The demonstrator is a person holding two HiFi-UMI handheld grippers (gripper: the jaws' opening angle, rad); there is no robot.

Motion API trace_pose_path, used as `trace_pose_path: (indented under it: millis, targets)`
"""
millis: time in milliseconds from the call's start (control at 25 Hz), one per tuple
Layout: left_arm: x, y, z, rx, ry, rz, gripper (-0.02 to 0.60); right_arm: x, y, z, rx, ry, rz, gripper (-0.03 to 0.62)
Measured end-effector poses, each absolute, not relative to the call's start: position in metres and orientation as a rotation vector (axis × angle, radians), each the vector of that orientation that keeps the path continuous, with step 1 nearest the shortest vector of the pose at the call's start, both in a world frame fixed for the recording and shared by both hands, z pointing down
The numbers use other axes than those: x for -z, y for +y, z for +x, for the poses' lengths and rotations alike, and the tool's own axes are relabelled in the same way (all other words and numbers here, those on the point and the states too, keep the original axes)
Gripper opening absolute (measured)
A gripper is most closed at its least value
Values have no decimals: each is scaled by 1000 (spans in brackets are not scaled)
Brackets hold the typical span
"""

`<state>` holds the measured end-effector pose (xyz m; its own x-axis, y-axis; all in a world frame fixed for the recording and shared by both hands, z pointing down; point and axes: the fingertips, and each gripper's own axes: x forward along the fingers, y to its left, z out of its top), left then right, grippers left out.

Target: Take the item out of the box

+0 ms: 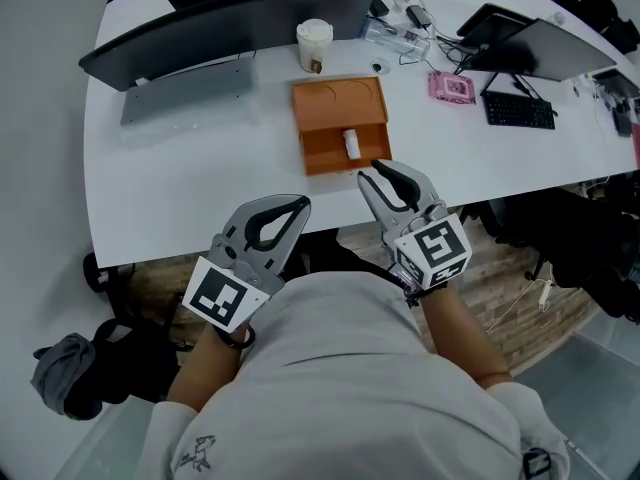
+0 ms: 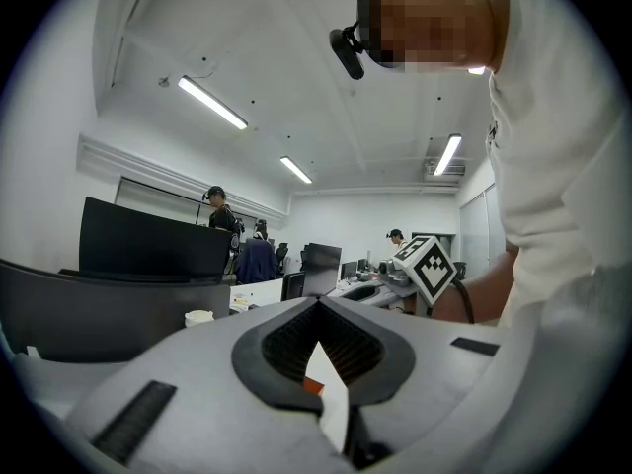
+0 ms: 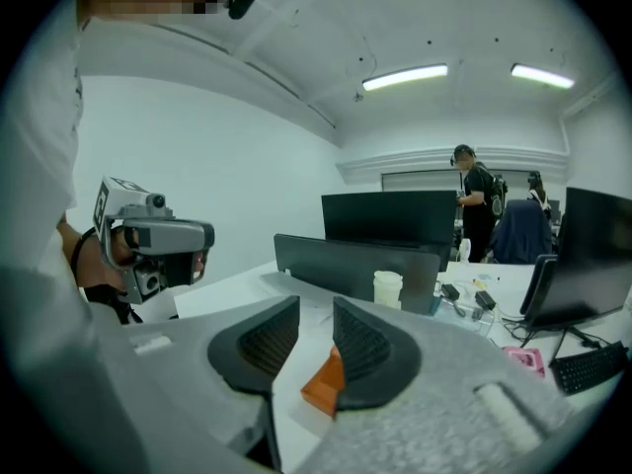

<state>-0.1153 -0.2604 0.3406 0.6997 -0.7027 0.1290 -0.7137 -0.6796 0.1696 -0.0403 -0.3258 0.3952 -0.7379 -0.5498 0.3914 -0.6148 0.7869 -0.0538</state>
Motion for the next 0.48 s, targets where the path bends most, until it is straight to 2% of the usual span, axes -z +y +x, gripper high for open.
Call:
trace_pose_path:
  millis: [280, 480]
  targets:
    - [-374, -304, -110, -110, -1159, 2624, -2, -462, -385, -25, -452, -2505, 896, 121]
    - [-401, -333, -108, -136, -1166, 2585, -2, -514, -414, -24, -606, -2396, 828, 158]
